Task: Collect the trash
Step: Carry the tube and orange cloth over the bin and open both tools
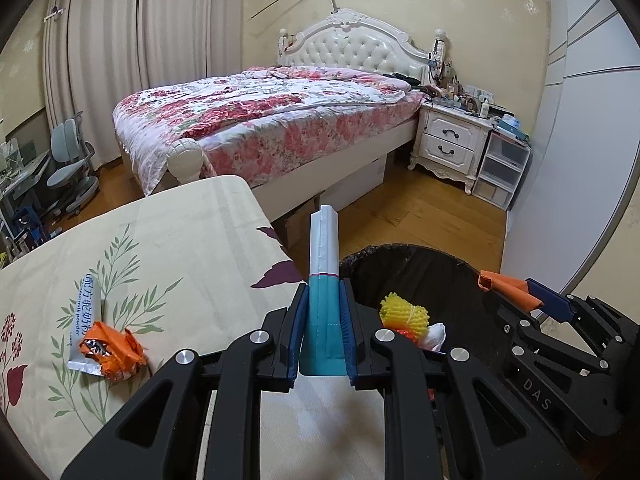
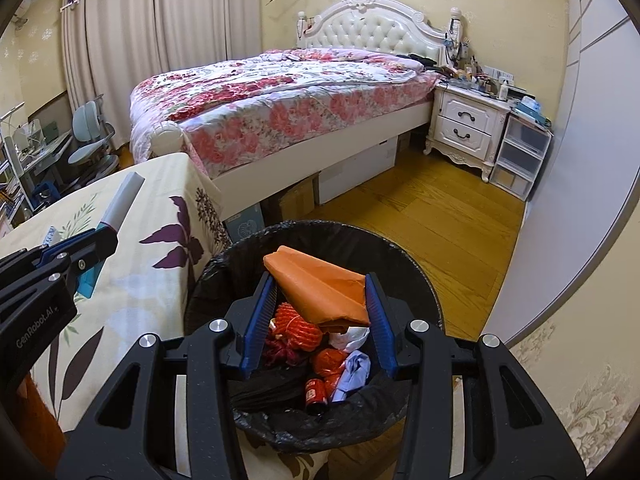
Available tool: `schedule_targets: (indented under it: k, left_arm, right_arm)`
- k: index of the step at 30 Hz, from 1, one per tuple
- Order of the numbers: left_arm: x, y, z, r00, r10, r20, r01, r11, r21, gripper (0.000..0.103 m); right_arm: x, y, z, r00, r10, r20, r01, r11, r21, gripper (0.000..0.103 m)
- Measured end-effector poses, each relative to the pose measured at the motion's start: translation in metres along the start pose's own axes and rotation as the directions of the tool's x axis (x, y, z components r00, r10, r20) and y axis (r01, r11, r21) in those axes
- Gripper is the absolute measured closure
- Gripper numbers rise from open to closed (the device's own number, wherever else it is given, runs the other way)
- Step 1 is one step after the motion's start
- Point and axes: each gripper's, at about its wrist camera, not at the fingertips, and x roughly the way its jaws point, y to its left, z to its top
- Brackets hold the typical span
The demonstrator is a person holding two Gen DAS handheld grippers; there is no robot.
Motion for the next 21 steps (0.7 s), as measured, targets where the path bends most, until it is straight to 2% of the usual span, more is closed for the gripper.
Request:
schedule_targets:
  k: [17, 21]
  left_arm:
    - [0.041, -0.025, 0.005, 0.998, -0.004, -0.061, 0.007, 0.998, 0.055, 0.083]
    - [0.044, -0.027, 0.004, 0.998, -0.003, -0.070, 0.007, 0.998, 0.059, 0.070]
  right_arm:
    - [0.030, -0.020, 0.002, 0.999, -0.018, -0.037, 0.020, 0.999, 0.049, 0.057]
    - [0.030, -0.023, 0.000, 0.999, -0.030, -0.038, 0.032, 0.998, 0.060, 0.055]
